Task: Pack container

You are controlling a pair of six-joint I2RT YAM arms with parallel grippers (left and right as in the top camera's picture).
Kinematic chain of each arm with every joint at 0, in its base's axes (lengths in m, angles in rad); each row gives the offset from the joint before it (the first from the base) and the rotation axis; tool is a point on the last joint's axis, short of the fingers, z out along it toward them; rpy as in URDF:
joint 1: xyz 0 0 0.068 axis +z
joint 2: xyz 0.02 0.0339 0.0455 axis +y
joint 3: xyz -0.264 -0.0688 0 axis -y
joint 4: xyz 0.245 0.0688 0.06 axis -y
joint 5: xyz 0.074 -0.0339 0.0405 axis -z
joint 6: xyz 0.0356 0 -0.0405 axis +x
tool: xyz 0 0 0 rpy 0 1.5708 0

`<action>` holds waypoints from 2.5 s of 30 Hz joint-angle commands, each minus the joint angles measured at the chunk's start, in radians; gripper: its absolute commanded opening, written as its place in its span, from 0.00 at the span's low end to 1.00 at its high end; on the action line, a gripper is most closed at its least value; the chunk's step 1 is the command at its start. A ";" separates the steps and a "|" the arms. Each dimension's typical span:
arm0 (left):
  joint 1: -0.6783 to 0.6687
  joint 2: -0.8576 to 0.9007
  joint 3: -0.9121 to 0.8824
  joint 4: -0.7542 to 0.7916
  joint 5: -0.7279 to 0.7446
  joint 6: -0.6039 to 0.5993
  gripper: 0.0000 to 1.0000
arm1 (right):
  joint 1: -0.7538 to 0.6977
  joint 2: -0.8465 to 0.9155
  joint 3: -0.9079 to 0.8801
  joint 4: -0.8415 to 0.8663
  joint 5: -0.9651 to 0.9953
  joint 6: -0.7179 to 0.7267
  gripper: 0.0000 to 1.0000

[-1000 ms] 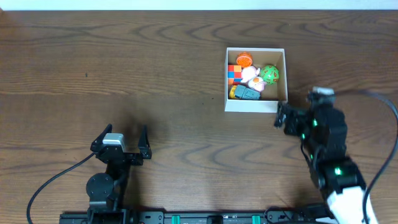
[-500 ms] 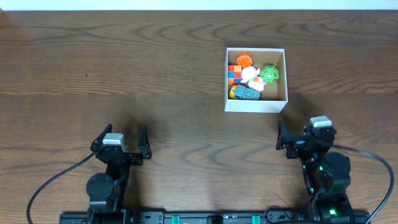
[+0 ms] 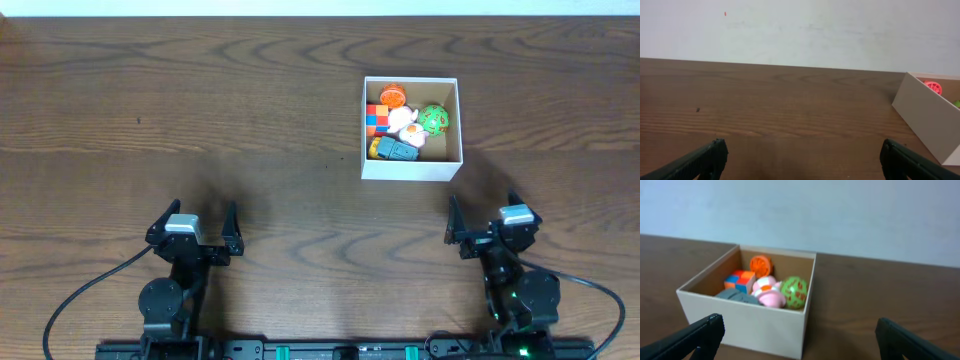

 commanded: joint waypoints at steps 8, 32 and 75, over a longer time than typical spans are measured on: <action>-0.003 -0.006 -0.016 -0.036 0.011 0.013 0.98 | -0.031 -0.172 -0.002 -0.153 -0.013 -0.017 0.99; -0.003 -0.006 -0.016 -0.036 0.011 0.013 0.98 | -0.033 -0.172 -0.002 -0.185 -0.012 -0.017 0.99; -0.003 -0.006 -0.016 -0.036 0.011 0.013 0.98 | -0.033 -0.172 -0.002 -0.185 -0.012 -0.017 0.99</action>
